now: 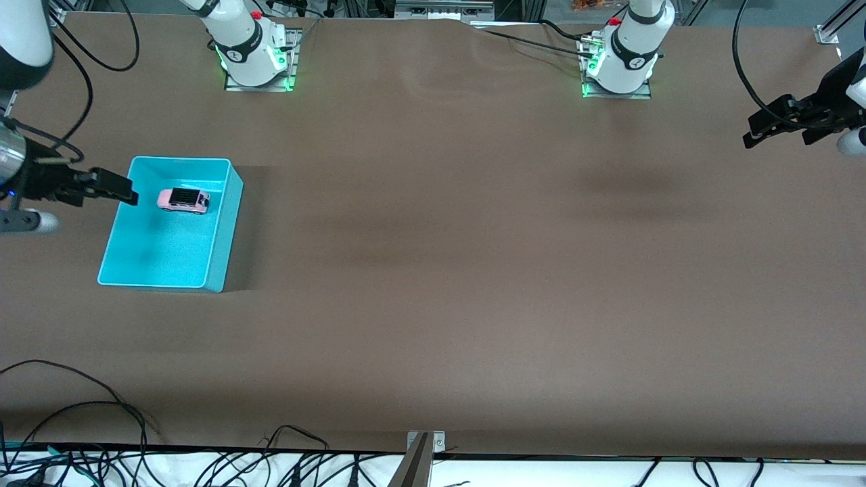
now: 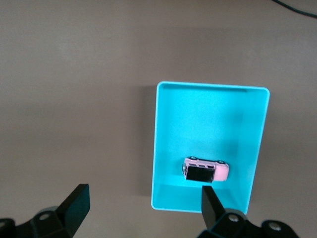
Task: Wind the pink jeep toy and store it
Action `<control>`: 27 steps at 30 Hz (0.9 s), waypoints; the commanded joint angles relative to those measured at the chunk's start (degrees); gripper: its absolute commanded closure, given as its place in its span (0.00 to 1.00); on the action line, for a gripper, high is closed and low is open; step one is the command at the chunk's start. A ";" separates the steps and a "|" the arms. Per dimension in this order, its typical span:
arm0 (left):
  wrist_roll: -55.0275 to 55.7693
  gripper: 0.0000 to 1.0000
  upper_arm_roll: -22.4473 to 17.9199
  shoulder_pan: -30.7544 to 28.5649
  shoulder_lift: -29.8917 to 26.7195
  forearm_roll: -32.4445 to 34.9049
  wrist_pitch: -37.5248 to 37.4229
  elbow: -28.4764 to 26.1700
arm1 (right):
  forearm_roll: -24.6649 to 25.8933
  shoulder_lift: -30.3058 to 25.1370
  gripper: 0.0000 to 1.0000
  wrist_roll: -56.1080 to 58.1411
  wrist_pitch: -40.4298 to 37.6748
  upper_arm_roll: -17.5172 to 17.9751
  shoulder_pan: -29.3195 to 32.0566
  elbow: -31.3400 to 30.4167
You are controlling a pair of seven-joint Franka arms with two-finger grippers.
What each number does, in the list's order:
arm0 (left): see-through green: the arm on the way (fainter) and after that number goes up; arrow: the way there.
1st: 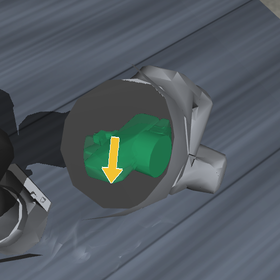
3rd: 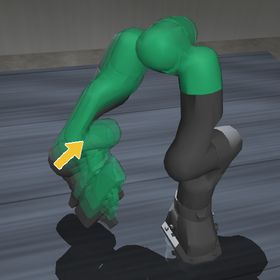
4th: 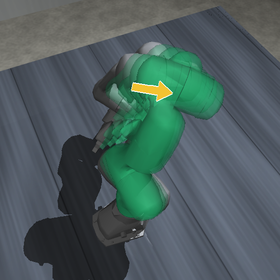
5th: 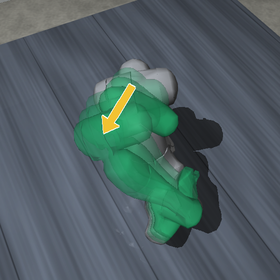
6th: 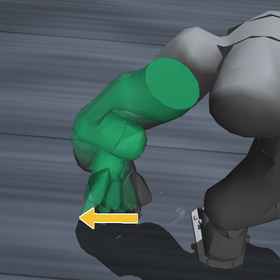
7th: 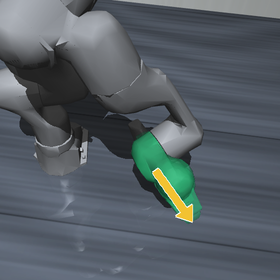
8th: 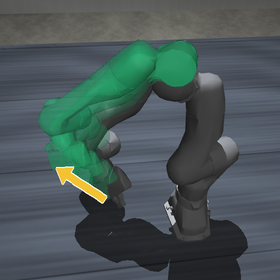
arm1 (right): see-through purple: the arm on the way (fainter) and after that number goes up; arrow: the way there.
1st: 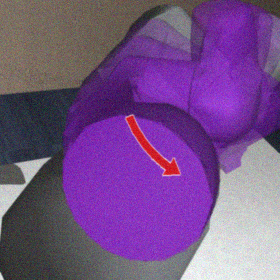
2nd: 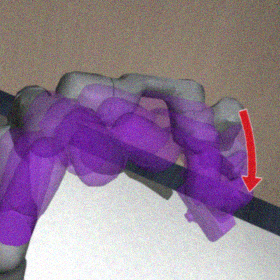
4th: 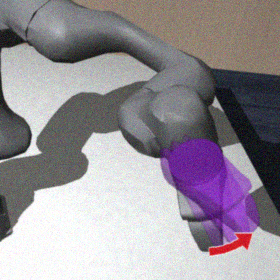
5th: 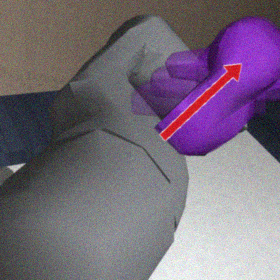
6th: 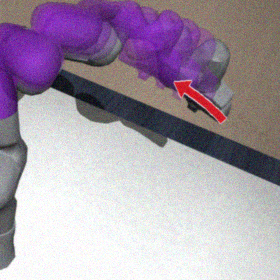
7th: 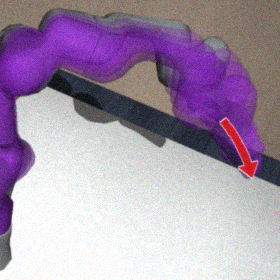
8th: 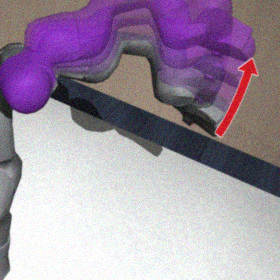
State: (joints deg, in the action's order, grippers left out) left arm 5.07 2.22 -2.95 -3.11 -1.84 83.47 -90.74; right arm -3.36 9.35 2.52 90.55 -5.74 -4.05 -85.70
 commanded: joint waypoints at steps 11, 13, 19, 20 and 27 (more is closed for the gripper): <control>-0.15 0.00 0.24 0.14 0.12 0.34 0.47 -0.05 | 1.87 -8.38 0.00 -0.41 2.44 8.11 7.83 -8.96; -0.06 0.00 0.42 0.14 0.12 0.34 0.47 -0.05 | 1.78 -8.21 0.00 -0.41 2.35 8.02 7.83 -8.87; 0.02 0.00 1.30 0.14 0.12 0.52 0.38 -0.05 | 1.95 -8.03 0.00 -0.41 2.44 8.11 7.74 -8.70; 0.02 0.00 1.30 0.14 0.12 0.52 0.29 -0.14 | 1.87 -8.03 0.00 -0.41 2.44 8.11 7.74 -8.61; -0.06 0.00 4.02 -0.04 0.03 4.91 -0.06 -0.14 | 1.60 -8.03 0.00 -0.59 2.44 8.11 7.83 -8.70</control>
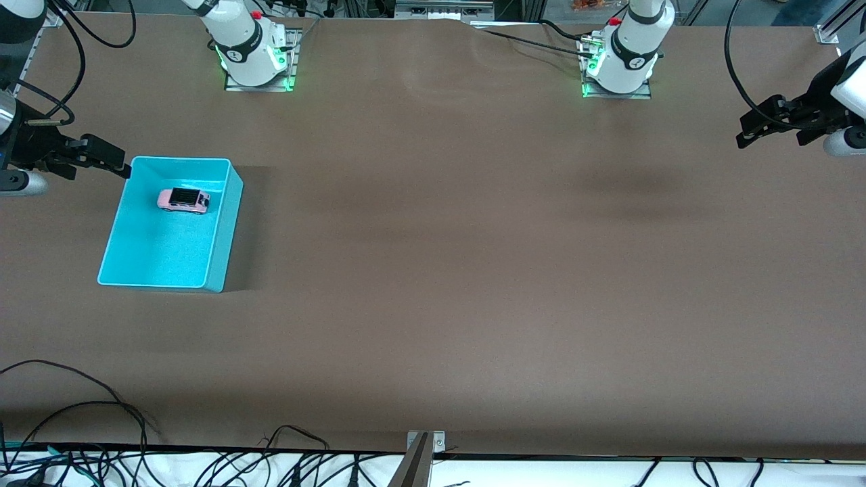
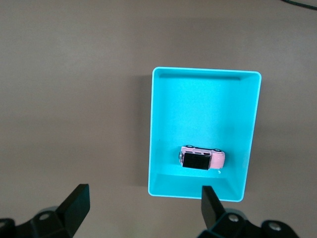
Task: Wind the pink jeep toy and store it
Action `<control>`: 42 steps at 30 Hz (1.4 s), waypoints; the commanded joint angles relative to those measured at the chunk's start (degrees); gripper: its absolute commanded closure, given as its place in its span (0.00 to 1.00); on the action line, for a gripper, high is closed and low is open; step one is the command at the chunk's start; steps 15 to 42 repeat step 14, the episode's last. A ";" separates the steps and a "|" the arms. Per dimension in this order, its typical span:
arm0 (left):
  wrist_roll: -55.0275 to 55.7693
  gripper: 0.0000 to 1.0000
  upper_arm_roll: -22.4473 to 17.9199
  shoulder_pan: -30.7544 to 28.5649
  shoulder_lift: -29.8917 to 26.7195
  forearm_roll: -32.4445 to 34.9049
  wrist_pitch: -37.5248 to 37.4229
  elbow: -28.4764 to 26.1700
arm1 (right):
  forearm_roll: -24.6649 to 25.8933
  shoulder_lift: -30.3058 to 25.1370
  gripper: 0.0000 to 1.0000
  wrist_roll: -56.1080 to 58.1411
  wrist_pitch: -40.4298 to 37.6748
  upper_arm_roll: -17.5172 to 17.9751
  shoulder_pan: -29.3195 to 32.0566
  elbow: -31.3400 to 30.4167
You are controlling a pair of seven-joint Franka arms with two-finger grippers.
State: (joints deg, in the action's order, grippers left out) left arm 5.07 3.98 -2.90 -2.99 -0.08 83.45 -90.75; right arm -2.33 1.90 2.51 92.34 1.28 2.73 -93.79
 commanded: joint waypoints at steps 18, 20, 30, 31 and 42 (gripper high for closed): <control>0.02 0.00 2.43 -0.18 -0.09 3.15 -0.13 -0.13 | 0.49 -0.23 0.00 -0.58 0.74 1.00 1.05 -0.60; 0.02 0.00 2.43 -0.18 -0.09 3.15 -0.13 -0.13 | 0.49 -0.23 0.00 -0.58 0.74 1.00 1.05 -0.60; 0.02 0.00 2.43 -0.18 -0.09 3.15 -0.13 -0.13 | 0.49 -0.23 0.00 -0.58 0.74 1.00 1.05 -0.60; 0.02 0.00 2.43 -0.18 -0.09 3.15 -0.13 -0.13 | 0.49 -0.23 0.00 -0.58 0.74 1.00 1.05 -0.60; 0.02 0.00 2.43 -0.18 -0.09 3.15 -0.13 -0.13 | 0.49 -0.23 0.00 -0.58 0.74 1.00 1.05 -0.60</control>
